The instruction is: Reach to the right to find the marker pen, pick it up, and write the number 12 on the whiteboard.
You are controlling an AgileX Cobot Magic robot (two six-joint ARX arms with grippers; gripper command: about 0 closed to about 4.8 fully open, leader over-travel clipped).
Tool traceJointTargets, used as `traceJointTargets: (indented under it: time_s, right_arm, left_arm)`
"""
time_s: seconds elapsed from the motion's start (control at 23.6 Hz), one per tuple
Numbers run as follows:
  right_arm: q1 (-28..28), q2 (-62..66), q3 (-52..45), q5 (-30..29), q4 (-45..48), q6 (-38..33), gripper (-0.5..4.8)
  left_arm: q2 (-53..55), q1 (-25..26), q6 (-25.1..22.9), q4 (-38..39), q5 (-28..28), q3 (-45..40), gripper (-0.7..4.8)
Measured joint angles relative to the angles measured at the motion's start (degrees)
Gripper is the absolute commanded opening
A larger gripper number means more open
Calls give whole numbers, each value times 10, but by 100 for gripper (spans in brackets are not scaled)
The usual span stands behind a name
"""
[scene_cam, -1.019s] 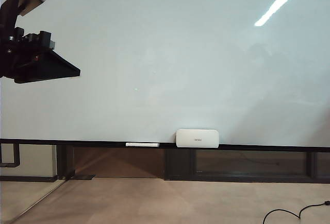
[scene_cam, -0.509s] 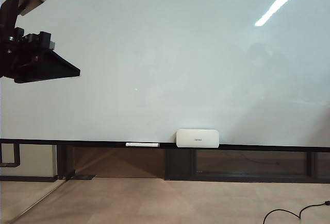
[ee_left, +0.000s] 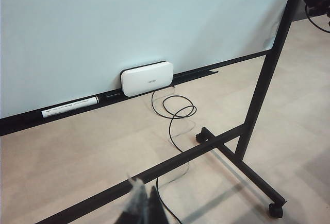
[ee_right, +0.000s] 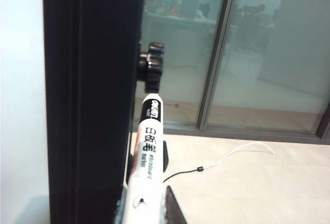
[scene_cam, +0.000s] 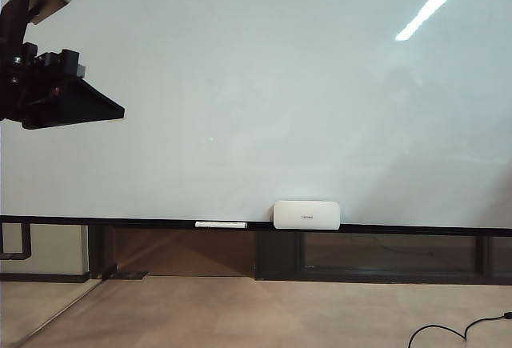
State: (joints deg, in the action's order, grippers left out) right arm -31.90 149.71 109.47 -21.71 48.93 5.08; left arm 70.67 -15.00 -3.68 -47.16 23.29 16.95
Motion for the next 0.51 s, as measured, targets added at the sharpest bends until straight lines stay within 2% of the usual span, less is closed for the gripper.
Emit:
traceJointTargets:
  time_s: [0.38,0.51]
  right_arm:
    - [0,0,0,2,0,-8,-2]
    - [-2,-16,-9,18,-8,-19,-2]
  left_arm:
    - [0,0,-6,5,1,0,-5]
    - [0,0,-6,12,19,0,-5]
